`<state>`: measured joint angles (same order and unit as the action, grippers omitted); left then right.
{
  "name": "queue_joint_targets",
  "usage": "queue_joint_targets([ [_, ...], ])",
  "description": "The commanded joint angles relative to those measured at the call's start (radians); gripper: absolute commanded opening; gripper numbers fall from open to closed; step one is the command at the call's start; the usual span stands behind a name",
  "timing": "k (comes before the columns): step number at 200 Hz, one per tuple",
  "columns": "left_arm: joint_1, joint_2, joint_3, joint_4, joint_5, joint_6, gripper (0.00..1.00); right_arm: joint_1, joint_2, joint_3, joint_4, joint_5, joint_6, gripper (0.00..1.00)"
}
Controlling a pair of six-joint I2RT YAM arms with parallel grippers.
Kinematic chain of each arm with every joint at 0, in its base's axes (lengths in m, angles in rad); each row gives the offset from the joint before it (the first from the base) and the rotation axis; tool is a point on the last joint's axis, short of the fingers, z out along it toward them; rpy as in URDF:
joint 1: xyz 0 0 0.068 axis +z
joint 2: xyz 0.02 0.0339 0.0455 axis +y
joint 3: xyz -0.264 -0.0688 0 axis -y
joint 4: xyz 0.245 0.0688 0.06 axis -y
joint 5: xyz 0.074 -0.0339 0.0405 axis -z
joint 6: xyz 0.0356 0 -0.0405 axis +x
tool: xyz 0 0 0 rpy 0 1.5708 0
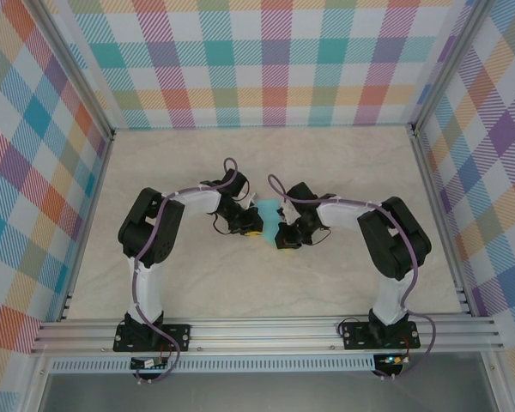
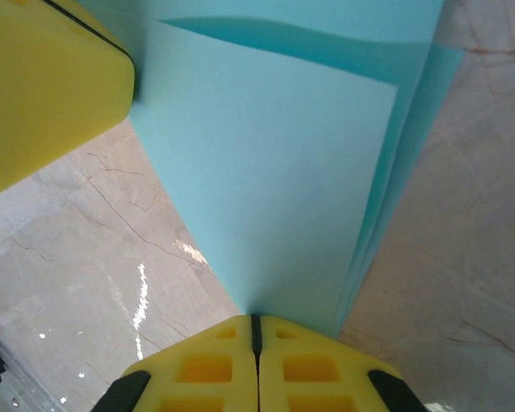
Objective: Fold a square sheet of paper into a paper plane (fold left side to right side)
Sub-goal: Third fold the triangle at the center of the table.
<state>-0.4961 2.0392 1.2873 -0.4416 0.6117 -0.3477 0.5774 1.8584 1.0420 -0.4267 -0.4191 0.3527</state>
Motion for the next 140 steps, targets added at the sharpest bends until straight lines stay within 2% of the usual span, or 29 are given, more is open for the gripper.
queue_joint_targets([
  [1,-0.007,-0.043,-0.003,-0.017,-0.024,0.002,0.14,0.0,0.068,-0.056,-0.091,0.044,0.02,0.02],
  [65,-0.052,-0.181,-0.082,0.016,0.012,-0.013,0.14,-0.005,0.076,-0.066,-0.085,0.058,0.029,0.0],
  [96,-0.107,-0.16,-0.092,0.057,0.023,-0.032,0.13,-0.005,0.081,-0.066,-0.077,0.054,0.033,0.0],
  [140,-0.114,-0.105,-0.061,0.076,0.017,-0.034,0.12,-0.005,0.082,-0.065,-0.077,0.052,0.033,0.0],
])
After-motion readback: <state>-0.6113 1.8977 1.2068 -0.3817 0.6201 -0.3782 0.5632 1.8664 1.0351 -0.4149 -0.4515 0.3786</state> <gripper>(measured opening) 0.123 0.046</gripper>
